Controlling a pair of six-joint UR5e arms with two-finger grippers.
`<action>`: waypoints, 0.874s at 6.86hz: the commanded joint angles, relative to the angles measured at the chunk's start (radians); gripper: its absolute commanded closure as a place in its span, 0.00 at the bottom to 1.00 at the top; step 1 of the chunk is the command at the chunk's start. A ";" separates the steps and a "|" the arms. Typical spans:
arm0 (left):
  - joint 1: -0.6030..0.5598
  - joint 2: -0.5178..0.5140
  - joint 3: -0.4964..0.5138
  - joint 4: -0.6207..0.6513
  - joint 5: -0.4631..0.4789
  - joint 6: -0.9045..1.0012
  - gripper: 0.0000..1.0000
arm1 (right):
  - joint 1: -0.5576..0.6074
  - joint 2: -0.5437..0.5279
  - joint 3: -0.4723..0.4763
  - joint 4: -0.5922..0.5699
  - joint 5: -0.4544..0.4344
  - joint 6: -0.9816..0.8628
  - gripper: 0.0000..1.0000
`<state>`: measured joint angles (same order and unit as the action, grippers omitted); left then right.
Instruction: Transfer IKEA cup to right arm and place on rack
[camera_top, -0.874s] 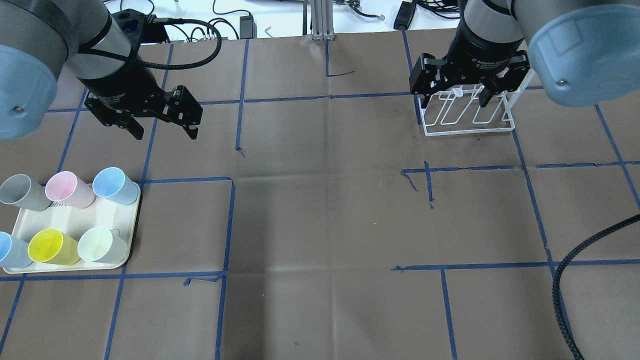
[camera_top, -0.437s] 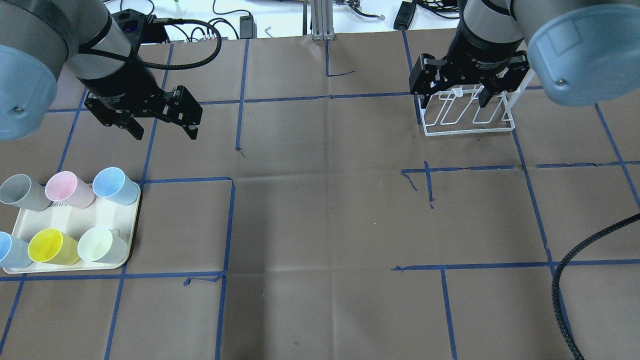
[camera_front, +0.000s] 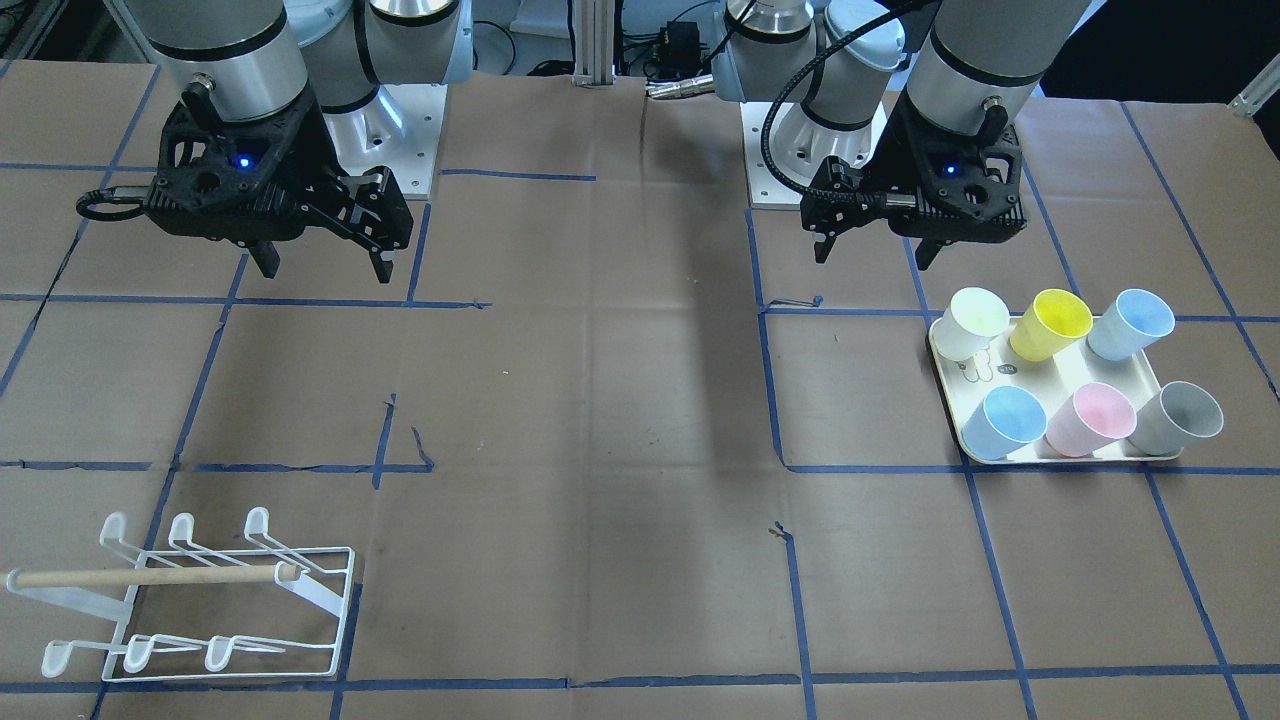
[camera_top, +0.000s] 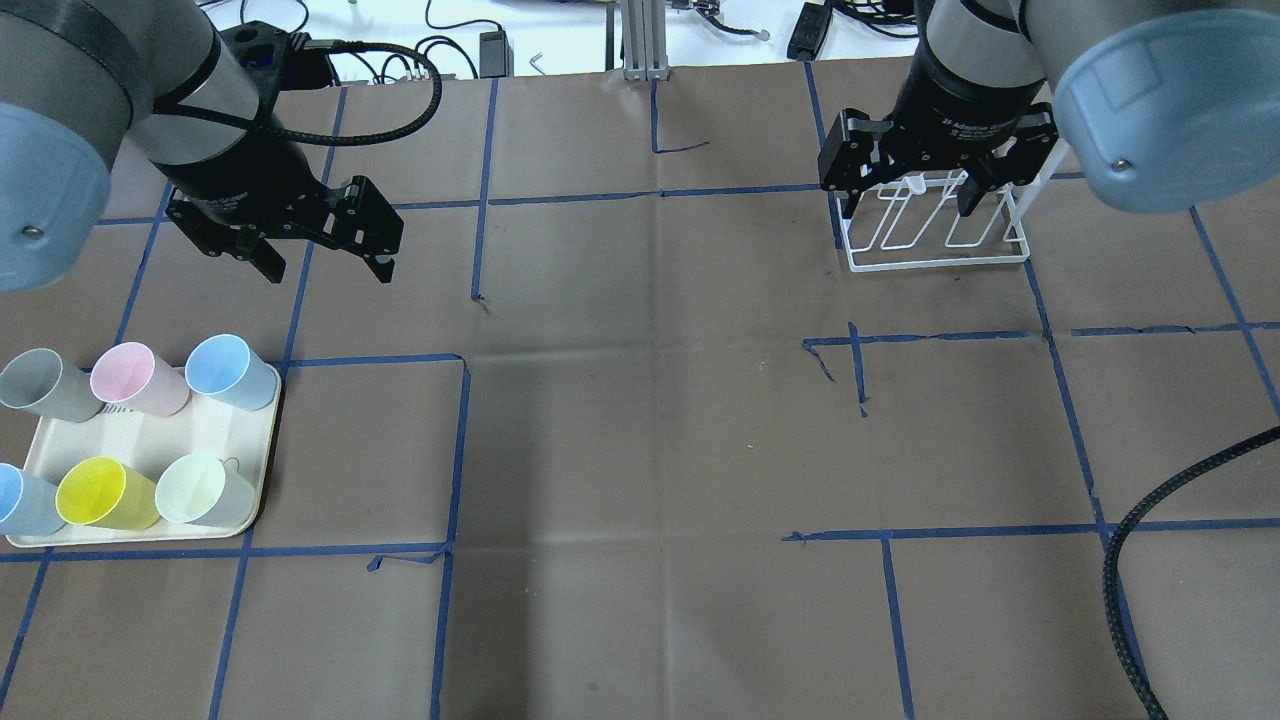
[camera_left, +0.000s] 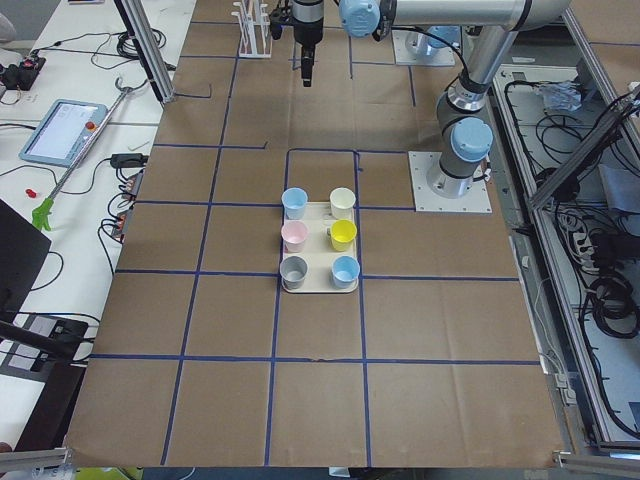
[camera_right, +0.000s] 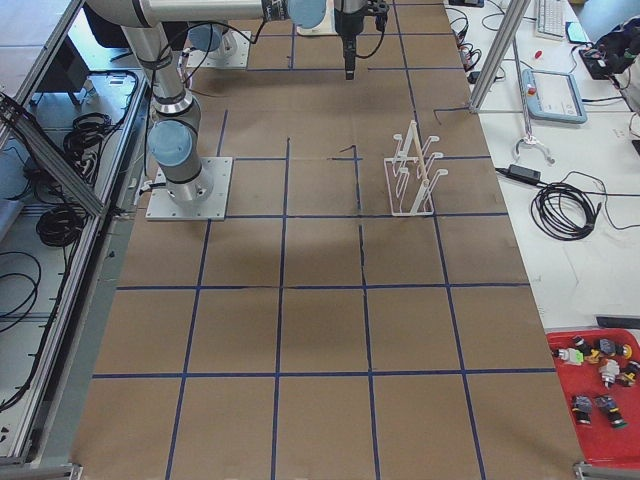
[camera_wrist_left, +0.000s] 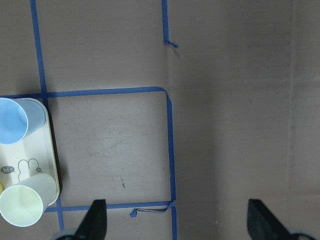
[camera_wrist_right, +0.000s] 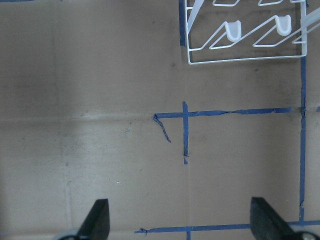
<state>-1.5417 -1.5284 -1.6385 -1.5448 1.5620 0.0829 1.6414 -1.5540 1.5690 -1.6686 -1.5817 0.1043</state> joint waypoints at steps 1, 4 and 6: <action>0.000 0.007 -0.012 0.006 0.000 0.002 0.00 | 0.000 0.000 0.000 0.001 0.000 0.000 0.00; 0.037 0.008 -0.014 0.005 0.015 0.088 0.00 | 0.000 0.000 0.011 -0.005 0.002 0.000 0.00; 0.174 0.005 -0.017 0.005 0.013 0.194 0.00 | 0.000 0.000 0.013 -0.006 0.005 0.000 0.00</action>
<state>-1.4479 -1.5215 -1.6537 -1.5401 1.5750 0.2051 1.6414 -1.5541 1.5804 -1.6736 -1.5797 0.1043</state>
